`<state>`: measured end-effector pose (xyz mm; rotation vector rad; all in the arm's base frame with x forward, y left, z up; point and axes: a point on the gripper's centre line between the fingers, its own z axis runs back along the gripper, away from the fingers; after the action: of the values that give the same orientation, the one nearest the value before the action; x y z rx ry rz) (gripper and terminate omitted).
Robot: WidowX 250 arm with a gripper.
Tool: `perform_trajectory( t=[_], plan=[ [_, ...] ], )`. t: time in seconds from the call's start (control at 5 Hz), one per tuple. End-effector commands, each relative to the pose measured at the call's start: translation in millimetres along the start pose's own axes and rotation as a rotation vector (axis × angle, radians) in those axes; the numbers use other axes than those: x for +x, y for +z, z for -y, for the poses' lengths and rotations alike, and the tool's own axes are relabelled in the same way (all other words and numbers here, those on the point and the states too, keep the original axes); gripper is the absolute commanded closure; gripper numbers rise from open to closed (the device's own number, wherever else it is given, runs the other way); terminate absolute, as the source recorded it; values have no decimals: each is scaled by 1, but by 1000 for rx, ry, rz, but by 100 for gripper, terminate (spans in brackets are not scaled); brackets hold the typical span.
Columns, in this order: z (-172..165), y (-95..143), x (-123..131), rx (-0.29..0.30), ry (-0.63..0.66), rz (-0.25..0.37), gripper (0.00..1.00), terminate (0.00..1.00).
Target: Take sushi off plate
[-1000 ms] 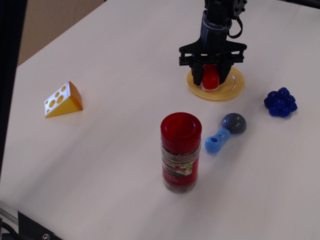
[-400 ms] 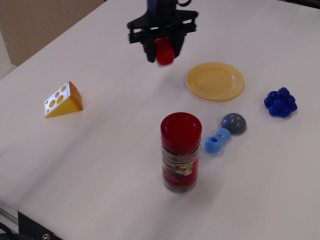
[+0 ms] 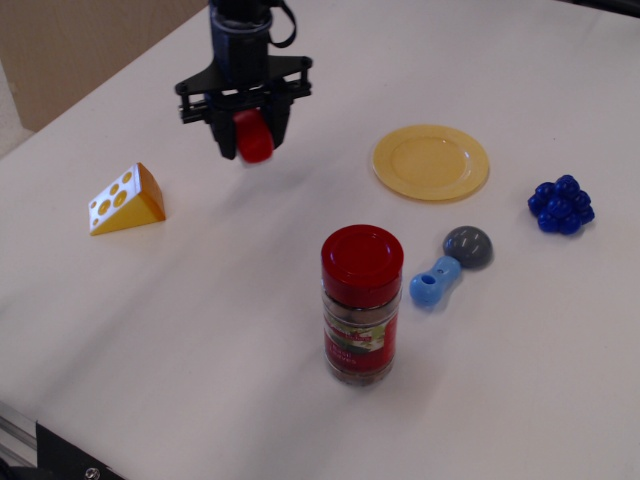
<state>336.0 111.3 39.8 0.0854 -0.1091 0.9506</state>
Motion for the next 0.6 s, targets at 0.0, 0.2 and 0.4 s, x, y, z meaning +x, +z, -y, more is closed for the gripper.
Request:
perform_trajectory(
  t=[0.0,0.2,0.4],
  plan=[
    [-38,6,4,-54,48,14,100,0],
    [-38,-3,4,-67,37,-16,0,0],
    [-31,-9,5,-70,-7,-42,0,0]
  ],
)
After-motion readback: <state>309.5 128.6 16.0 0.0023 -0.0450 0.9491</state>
